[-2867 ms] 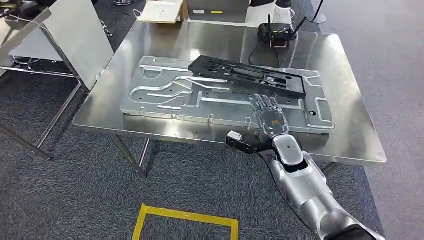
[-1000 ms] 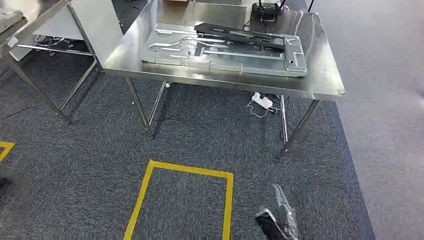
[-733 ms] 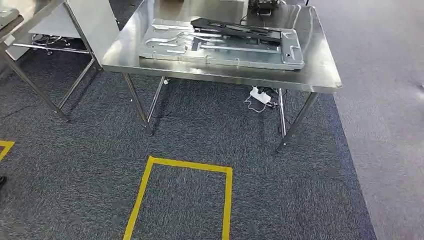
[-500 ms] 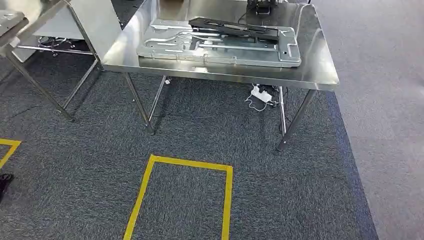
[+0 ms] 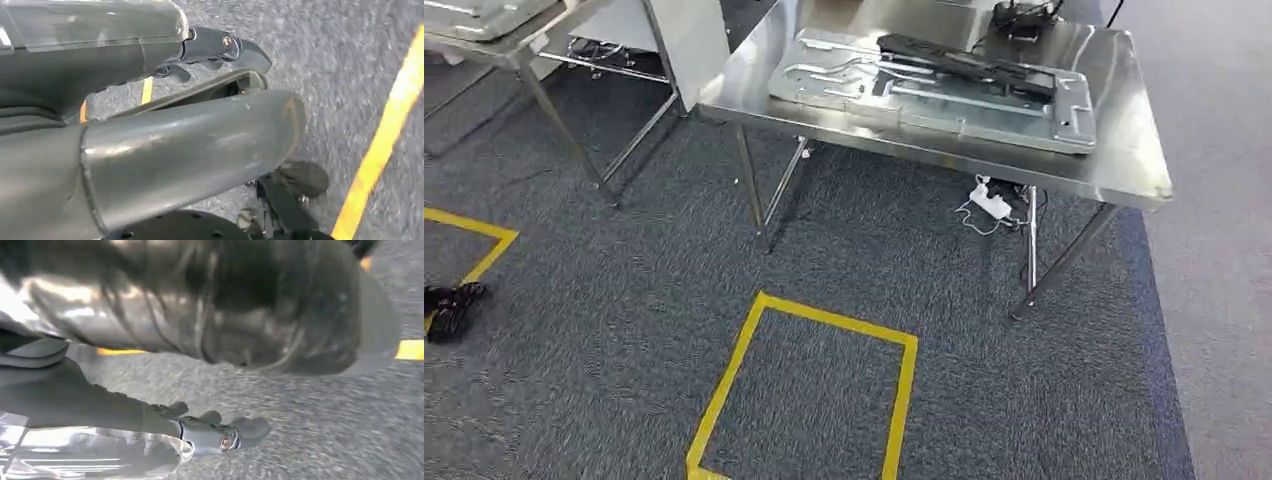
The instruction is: Take the parts from the cabinet and place them on the table.
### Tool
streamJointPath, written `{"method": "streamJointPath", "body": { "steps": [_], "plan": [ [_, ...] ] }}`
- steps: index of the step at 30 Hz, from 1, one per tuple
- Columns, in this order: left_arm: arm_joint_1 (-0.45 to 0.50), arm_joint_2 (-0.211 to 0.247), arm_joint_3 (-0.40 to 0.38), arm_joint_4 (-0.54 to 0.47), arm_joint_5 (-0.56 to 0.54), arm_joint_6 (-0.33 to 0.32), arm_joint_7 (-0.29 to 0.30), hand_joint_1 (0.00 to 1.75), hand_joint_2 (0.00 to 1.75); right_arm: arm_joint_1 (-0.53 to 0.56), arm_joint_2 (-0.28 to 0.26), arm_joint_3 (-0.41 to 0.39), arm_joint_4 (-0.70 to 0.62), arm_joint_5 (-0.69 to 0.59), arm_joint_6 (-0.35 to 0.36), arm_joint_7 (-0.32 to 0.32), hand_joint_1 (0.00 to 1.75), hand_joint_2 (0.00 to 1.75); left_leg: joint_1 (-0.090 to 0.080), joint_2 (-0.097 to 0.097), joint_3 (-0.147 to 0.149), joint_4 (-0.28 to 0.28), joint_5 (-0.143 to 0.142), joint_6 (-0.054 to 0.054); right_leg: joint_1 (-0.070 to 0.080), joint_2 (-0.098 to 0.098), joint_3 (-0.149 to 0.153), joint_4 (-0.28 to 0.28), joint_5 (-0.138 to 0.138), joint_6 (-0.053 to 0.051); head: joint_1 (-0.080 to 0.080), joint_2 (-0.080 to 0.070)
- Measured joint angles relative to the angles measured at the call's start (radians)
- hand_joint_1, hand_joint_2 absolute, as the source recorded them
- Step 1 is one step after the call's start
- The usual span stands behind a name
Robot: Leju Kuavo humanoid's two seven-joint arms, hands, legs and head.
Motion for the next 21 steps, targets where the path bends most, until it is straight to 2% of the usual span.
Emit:
{"method": "streamJointPath", "body": {
  "steps": [1, 2, 3, 4, 5, 6, 7, 8, 9, 11, 12, 13, 14, 15, 16, 17, 18, 19, 20, 21],
  "plan": [
    [0.001, 0.000, 0.000, 0.000, -0.002, 0.001, 0.003, 0.00, 0.00, 0.000, 0.002, 0.000, 0.002, 0.010, -0.003, 0.004, 0.00, 0.00, -0.002, -0.013, -0.004, 0.001, 0.002, 0.001, 0.000, 0.002, -0.030, 0.064, -0.018, 0.000, 0.000, 0.000],
    [0.002, 0.000, 0.000, 0.000, -0.005, 0.002, 0.005, 0.00, 0.00, 0.001, 0.003, 0.000, 0.003, 0.022, -0.005, 0.009, 0.00, 0.00, -0.004, -0.026, -0.005, 0.003, 0.003, 0.001, 0.000, 0.002, -0.039, 0.082, -0.010, -0.001, 0.000, 0.000],
    [0.003, 0.000, 0.000, 0.000, -0.009, 0.002, 0.007, 0.00, 0.00, 0.001, 0.005, 0.000, 0.005, 0.035, -0.008, 0.012, 0.00, 0.00, -0.005, -0.038, -0.005, 0.004, 0.003, 0.001, 0.000, 0.004, -0.026, 0.054, 0.020, -0.004, 0.000, 0.000],
    [0.004, 0.000, 0.000, 0.000, -0.012, 0.003, 0.008, 0.00, 0.00, 0.002, 0.006, 0.002, 0.006, 0.047, -0.008, 0.015, 0.00, 0.00, -0.007, -0.052, -0.004, 0.006, 0.003, 0.000, 0.000, 0.009, 0.004, -0.011, 0.065, -0.010, 0.000, 0.000],
    [0.004, -0.001, 0.000, 0.000, -0.014, 0.003, 0.008, 0.00, 0.00, 0.002, 0.006, 0.004, 0.007, 0.059, -0.006, 0.016, 0.00, 0.00, -0.009, -0.066, -0.003, 0.008, 0.003, 0.000, 0.002, 0.021, 0.048, -0.105, 0.116, -0.018, 0.000, 0.000],
    [0.003, -0.003, 0.000, 0.000, -0.017, 0.003, 0.007, 0.00, 0.00, 0.003, 0.007, 0.009, 0.008, 0.071, 0.002, 0.019, 0.00, 0.00, -0.008, -0.076, -0.005, 0.008, 0.004, 0.000, 0.003, 0.064, 0.085, -0.191, 0.151, -0.029, 0.000, 0.000],
    [-0.001, -0.006, 0.000, 0.000, -0.023, 0.003, 0.007, 0.00, 0.00, 0.004, 0.006, 0.013, 0.009, 0.079, 0.008, 0.022, 0.00, 0.00, -0.014, -0.084, -0.011, 0.014, 0.005, -0.007, 0.000, 0.096, 0.094, -0.216, 0.139, -0.038, -0.001, 0.000],
    [-0.002, -0.006, 0.000, 0.000, -0.022, 0.004, 0.007, 0.00, 0.00, 0.003, 0.007, 0.014, 0.010, 0.085, 0.010, 0.023, 0.00, 0.00, -0.008, -0.098, -0.017, 0.014, 0.008, -0.013, 0.002, 0.088, 0.097, -0.224, 0.138, -0.035, 0.001, 0.000],
    [-0.002, -0.006, 0.000, 0.000, -0.025, 0.005, 0.007, 0.00, 0.00, 0.001, 0.008, 0.018, 0.010, 0.091, 0.016, 0.024, 0.00, 0.00, -0.002, -0.106, -0.021, 0.011, 0.012, -0.021, 0.007, 0.079, 0.095, -0.223, 0.138, -0.037, -0.001, 0.000],
    [0.003, -0.006, -0.001, 0.000, -0.026, 0.006, 0.007, 0.00, 0.00, -0.004, 0.009, 0.026, 0.010, 0.099, 0.026, 0.028, 0.00, 0.00, -0.004, -0.128, -0.026, 0.003, 0.019, -0.036, 0.005, 0.058, 0.100, -0.236, 0.146, -0.046, 0.000, 0.000],
    [0.002, -0.003, -0.001, -0.001, -0.027, 0.008, 0.007, 0.00, 0.00, -0.004, 0.019, 0.030, 0.013, 0.103, 0.028, 0.029, 0.00, 0.00, -0.007, -0.121, -0.023, 0.005, 0.015, -0.037, -0.010, 0.042, 0.108, -0.253, 0.154, -0.046, 0.000, 0.000],
    [0.002, -0.003, -0.001, -0.001, -0.029, 0.009, 0.008, 0.00, 0.00, -0.003, 0.017, 0.032, 0.013, 0.106, 0.027, 0.029, 0.00, 0.00, -0.010, -0.070, -0.038, 0.041, -0.016, -0.045, -0.009, 0.030, 0.112, -0.262, 0.158, -0.050, -0.002, 0.000],
    [0.001, -0.003, -0.001, -0.001, -0.030, 0.010, 0.008, 0.00, 0.00, -0.002, 0.018, 0.034, 0.014, 0.106, 0.029, 0.030, 0.00, 0.00, -0.008, -0.045, -0.064, 0.092, -0.049, -0.047, -0.008, 0.017, 0.111, -0.263, 0.158, -0.052, -0.002, 0.000],
    [0.000, -0.003, -0.002, -0.001, -0.032, 0.010, 0.010, 0.00, 0.00, 0.001, 0.018, 0.036, 0.015, 0.108, 0.032, 0.031, 0.00, 0.00, -0.004, -0.021, -0.112, 0.194, -0.100, -0.054, -0.007, -0.002, 0.110, -0.261, 0.158, -0.053, -0.002, 0.000],
    [0.000, -0.003, -0.002, -0.001, -0.033, 0.010, 0.010, 0.00, 0.00, 0.001, 0.018, 0.038, 0.016, 0.109, 0.036, 0.032, 0.00, 0.00, 0.000, -0.012, -0.148, 0.272, -0.131, -0.059, -0.005, -0.019, 0.110, -0.261, 0.156, -0.054, -0.002, 0.000],
    [0.000, -0.003, -0.002, -0.001, -0.034, 0.010, 0.010, 0.00, 0.00, 0.001, 0.018, 0.039, 0.018, 0.109, 0.040, 0.034, 0.00, 0.00, 0.004, -0.008, -0.166, 0.314, -0.138, -0.064, -0.005, -0.034, 0.109, -0.260, 0.155, -0.053, -0.002, 0.000],
    [0.002, -0.003, -0.002, -0.001, -0.035, 0.010, 0.010, 0.00, 0.00, 0.000, 0.018, 0.040, 0.018, 0.110, 0.041, 0.036, 0.00, 0.00, 0.008, -0.004, -0.160, 0.308, -0.124, -0.067, -0.005, -0.048, 0.109, -0.258, 0.154, -0.051, -0.002, 0.000],
    [0.003, -0.003, -0.002, -0.001, -0.035, 0.010, 0.010, 0.00, 0.00, -0.001, 0.018, 0.041, 0.018, 0.112, 0.041, 0.037, 0.00, 0.00, 0.012, 0.000, -0.132, 0.258, -0.091, -0.071, -0.006, -0.061, 0.109, -0.256, 0.151, -0.048, -0.002, 0.000],
    [0.004, -0.002, -0.002, -0.001, -0.035, 0.010, 0.010, 0.00, 0.00, -0.002, 0.018, 0.043, 0.018, 0.113, 0.044, 0.039, 0.00, 0.00, 0.016, 0.009, -0.081, 0.169, -0.047, -0.074, -0.008, -0.073, 0.110, -0.250, 0.147, -0.043, -0.002, 0.000],
    [0.003, -0.002, -0.002, -0.001, -0.035, 0.010, 0.010, 0.00, 0.00, -0.003, 0.019, 0.043, 0.018, 0.116, 0.046, 0.040, 0.00, 0.00, 0.017, 0.032, -0.031, 0.082, -0.013, -0.075, -0.009, -0.083, 0.111, -0.242, 0.142, -0.037, -0.002, 0.000]
  ]
}}
